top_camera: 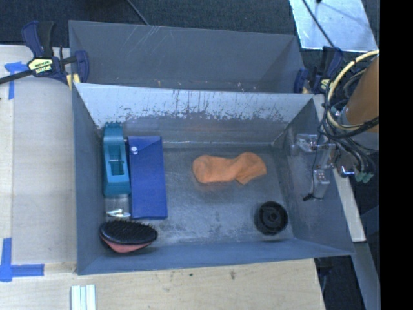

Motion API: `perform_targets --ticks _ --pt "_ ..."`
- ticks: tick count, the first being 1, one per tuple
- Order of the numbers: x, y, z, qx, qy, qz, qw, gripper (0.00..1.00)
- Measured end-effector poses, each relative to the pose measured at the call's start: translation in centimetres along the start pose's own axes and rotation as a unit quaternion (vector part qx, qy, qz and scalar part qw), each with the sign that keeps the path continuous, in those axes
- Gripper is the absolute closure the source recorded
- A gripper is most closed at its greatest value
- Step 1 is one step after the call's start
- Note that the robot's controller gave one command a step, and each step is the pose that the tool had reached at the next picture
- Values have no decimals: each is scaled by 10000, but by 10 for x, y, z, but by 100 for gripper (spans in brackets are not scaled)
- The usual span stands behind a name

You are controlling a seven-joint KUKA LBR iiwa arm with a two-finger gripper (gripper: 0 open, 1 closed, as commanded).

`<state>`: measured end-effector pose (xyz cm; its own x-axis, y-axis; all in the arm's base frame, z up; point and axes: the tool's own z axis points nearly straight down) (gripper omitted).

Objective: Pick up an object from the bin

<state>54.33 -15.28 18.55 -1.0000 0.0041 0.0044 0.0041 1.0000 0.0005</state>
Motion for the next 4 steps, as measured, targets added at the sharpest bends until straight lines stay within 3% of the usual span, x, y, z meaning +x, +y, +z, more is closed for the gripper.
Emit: perform_targets --ticks 1,2,3,4 --pt "-2 1 -5 9 -40 -16 10000 0" --pt "17 21 47 9 -59 366 9993 0" --pt "16 41 107 2 -28 1104 9939 0" --pt "16 45 116 -1 -7 1129 9936 0"
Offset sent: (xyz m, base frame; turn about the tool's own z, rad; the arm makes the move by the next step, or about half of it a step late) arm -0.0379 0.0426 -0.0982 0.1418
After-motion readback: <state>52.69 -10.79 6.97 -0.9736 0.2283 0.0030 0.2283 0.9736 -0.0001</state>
